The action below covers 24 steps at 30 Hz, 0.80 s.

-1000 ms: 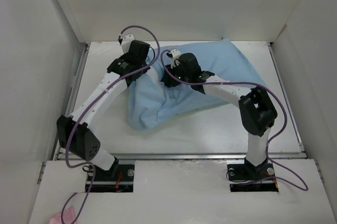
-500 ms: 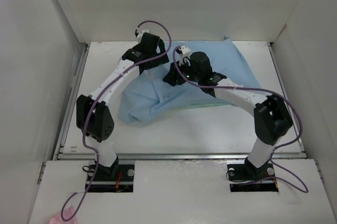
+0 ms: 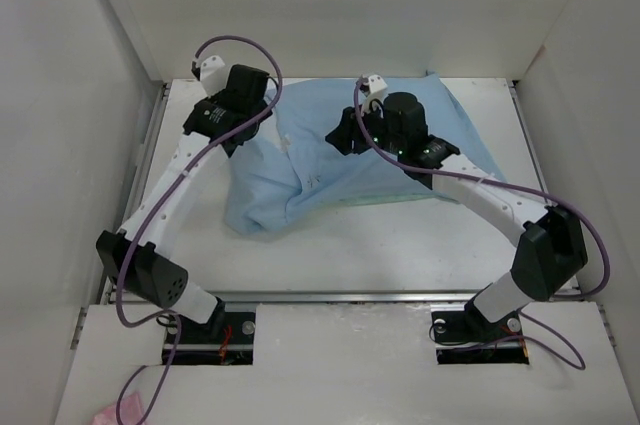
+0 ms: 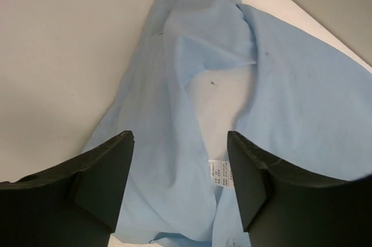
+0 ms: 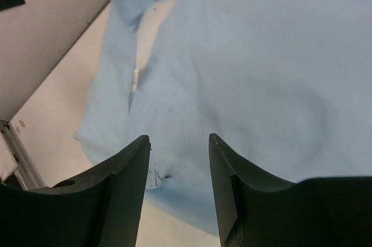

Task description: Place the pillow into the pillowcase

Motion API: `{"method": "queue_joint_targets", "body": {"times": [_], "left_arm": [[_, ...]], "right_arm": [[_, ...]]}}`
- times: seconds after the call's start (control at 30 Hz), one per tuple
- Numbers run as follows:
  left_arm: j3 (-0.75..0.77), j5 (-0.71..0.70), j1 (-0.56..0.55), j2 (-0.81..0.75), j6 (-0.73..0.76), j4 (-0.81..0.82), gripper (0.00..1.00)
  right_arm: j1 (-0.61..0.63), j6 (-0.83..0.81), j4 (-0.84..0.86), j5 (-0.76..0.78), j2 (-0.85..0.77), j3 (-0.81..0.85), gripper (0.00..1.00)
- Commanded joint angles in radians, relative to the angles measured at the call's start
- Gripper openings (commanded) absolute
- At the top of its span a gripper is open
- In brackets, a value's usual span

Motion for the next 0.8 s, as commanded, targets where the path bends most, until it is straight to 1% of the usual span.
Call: {"method": "queue_joint_targets", "body": {"times": [0.0, 0.07, 0.1, 0.2, 0.23, 0.33, 0.37, 0.4, 0.47, 0.5, 0.63, 0.67, 0.7, 0.77], "left_arm": [[-0.031, -0.026, 0.015, 0.075, -0.004, -0.045, 0.61], [0.001, -0.017, 0.015, 0.113, 0.027, -0.036, 0.59], [0.017, -0.017, 0.015, 0.153, 0.042, -0.036, 0.54], [0.093, -0.008, 0.015, 0.215, 0.067, -0.025, 0.49], [0.13, -0.008, 0.024, 0.251, 0.067, -0.025, 0.46], [0.167, -0.018, 0.024, 0.32, 0.078, -0.035, 0.41], [0.167, -0.018, 0.024, 0.337, 0.078, -0.054, 0.3], [0.167, -0.038, 0.024, 0.351, 0.078, -0.068, 0.23], [0.176, -0.06, 0.036, 0.376, 0.05, -0.117, 0.04], [0.176, -0.079, 0.036, 0.388, 0.035, -0.13, 0.0], [0.176, -0.125, 0.016, 0.336, 0.023, -0.13, 0.0], [0.176, -0.135, 0.0, 0.313, 0.053, -0.114, 0.0], [0.166, -0.123, -0.04, 0.257, 0.088, -0.052, 0.0], [0.14, -0.065, -0.086, 0.195, 0.182, 0.048, 0.0]], "right_arm": [[0.003, -0.006, -0.031, 0.064, 0.0, -0.005, 0.51], [0.003, -0.016, -0.042, 0.074, 0.0, -0.005, 0.51], [0.003, -0.016, -0.053, 0.087, 0.0, -0.014, 0.51], [0.003, -0.016, -0.053, 0.119, -0.011, -0.025, 0.51], [0.003, -0.016, -0.053, 0.128, -0.011, -0.036, 0.51], [0.003, -0.016, -0.062, 0.156, -0.02, -0.047, 0.51], [0.003, -0.016, -0.073, 0.156, -0.02, -0.047, 0.51], [0.003, -0.016, -0.073, 0.169, -0.02, -0.047, 0.51], [0.003, -0.016, -0.073, 0.186, -0.031, -0.056, 0.51], [0.003, -0.016, -0.073, 0.2, -0.031, -0.065, 0.51], [0.003, -0.016, -0.073, 0.223, -0.04, -0.074, 0.51], [0.003, -0.016, -0.073, 0.232, -0.04, -0.074, 0.51], [0.003, -0.016, -0.082, 0.245, -0.028, -0.074, 0.51], [0.003, -0.006, -0.082, 0.255, -0.014, -0.074, 0.51]]}}
